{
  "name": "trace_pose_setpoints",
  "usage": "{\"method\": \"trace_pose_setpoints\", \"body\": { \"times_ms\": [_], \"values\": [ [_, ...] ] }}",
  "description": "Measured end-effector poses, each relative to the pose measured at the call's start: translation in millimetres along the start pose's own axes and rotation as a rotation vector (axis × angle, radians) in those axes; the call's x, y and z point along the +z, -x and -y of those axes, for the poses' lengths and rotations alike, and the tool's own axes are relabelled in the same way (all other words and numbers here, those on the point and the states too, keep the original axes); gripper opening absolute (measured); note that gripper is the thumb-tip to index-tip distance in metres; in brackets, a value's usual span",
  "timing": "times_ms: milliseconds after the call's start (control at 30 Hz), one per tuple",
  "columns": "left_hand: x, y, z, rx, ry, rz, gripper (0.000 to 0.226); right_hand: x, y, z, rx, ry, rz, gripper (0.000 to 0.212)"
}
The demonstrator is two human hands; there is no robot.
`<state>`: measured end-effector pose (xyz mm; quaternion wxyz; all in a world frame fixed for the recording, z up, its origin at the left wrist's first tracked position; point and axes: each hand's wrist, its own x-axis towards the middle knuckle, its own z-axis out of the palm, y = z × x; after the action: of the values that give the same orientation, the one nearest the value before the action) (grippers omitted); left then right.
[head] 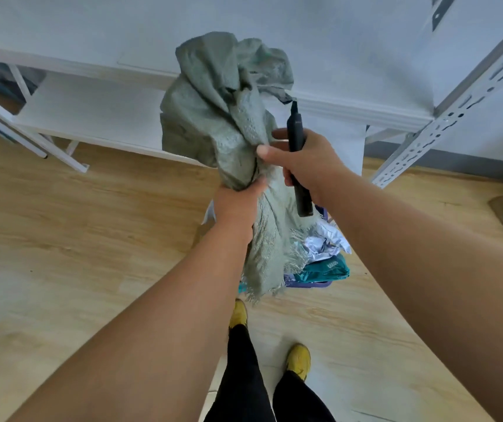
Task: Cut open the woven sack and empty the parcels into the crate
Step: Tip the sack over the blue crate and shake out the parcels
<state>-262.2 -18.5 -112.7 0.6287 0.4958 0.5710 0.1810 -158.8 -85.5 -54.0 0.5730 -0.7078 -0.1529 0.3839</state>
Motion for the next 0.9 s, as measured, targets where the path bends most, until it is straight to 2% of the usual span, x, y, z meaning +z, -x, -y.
{"method": "trace_pose_setpoints", "body": {
  "times_ms": [100,167,233,300,400,467,533,567,667,700,767,900],
  "values": [
    [-9.1,-14.5,-12.6,-0.193,0.048,0.079,0.056,-4.0,-0.5,-23.7,0.027,0.273,-0.002,0.071],
    [-11.6,-21.0,-19.5,-0.269,0.033,0.195,0.064,0.9,2.1,-42.6,0.060,0.374,0.068,0.070],
    [-12.5,-27.1,-22.5,-0.316,0.016,0.286,0.067,8.5,0.4,-53.7,0.059,0.336,0.114,0.062],
    [-14.3,-29.7,-21.7,-0.280,0.032,0.327,0.059,13.1,-5.6,-57.1,0.048,0.319,0.099,0.046],
    [-22.9,-35.7,-19.4,-0.096,0.088,0.457,0.049,13.5,-17.6,-59.5,0.065,0.292,-0.049,0.027],
    [-30.8,-40.7,-18.4,0.042,-0.076,0.468,0.054,9.6,-23.3,-58.5,0.096,0.248,-0.137,0.022],
    [-38.7,-46.3,-13.3,0.141,-0.399,0.409,0.069,4.9,-26.7,-55.2,0.122,0.186,-0.118,0.021],
    [-41.8,-47.4,-9.6,0.136,-0.506,0.419,0.073,3.9,-27.1,-53.6,0.129,0.175,-0.076,0.021],
    [-43.0,-39.9,10.3,0.044,-0.676,0.521,0.062,8.6,-24.6,-53.4,0.143,0.314,0.083,0.025],
    [-41.8,-35.9,17.3,0.031,-0.675,0.522,0.060,11.2,-23.7,-52.7,0.143,0.373,0.116,0.025],
    [-38.8,-25.6,24.1,-0.002,-0.503,0.452,0.054,14.6,-24.1,-46.6,0.113,0.433,0.131,0.024],
    [-31.0,-21.3,7.6,0.158,-0.105,0.213,0.038,22.9,-31.8,-27.6,-0.068,0.275,0.032,0.028]
  ]
}}
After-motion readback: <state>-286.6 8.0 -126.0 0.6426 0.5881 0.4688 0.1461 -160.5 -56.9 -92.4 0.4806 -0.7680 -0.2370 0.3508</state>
